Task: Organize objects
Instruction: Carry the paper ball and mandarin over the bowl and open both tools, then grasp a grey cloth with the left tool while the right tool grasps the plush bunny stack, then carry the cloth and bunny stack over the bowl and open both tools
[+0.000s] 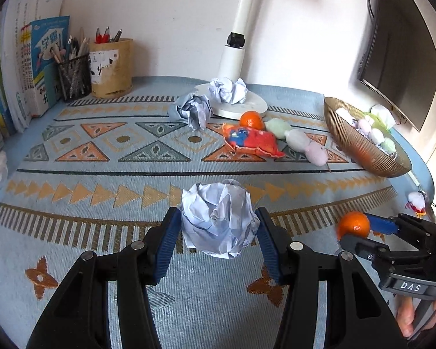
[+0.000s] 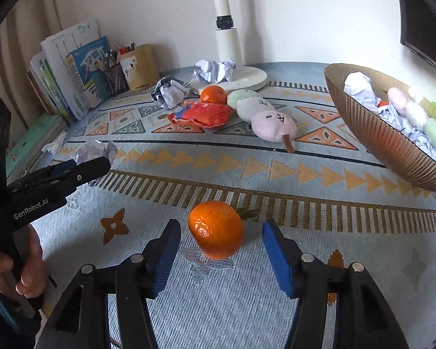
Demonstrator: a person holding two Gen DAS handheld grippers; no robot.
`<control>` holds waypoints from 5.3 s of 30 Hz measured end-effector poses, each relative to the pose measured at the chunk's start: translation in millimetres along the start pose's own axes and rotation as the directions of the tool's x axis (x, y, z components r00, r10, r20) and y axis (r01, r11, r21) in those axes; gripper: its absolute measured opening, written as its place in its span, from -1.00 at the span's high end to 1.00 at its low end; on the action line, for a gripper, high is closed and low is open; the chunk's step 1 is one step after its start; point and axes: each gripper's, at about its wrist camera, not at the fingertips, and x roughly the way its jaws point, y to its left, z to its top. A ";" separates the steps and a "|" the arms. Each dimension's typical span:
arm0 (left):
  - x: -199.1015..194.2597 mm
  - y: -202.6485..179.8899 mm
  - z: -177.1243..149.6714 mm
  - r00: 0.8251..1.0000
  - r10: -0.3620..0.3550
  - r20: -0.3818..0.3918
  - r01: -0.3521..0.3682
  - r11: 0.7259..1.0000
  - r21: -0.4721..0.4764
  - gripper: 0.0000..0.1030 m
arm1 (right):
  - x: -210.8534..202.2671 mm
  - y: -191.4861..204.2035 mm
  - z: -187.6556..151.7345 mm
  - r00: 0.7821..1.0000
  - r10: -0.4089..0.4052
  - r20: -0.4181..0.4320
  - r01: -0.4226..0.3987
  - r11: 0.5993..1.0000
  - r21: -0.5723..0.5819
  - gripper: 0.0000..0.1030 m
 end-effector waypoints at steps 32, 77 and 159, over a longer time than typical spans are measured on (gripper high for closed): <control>77.3 -230.7 132.9 0.918 -0.396 -0.033 0.394 0.895 0.209 -0.54 | -105.4 -195.8 85.3 0.954 -0.229 0.194 0.129 0.897 0.423 0.21; -21.4 55.1 7.6 0.989 0.085 0.125 -0.052 0.967 -0.249 -0.98 | -2.4 -3.4 23.3 0.961 -0.223 0.161 0.223 0.975 0.020 -0.62; -10.9 29.0 0.8 0.996 -0.045 0.078 0.054 0.992 -0.115 -0.11 | 16.7 18.4 1.8 0.997 0.000 -0.079 0.001 1.000 0.022 -0.40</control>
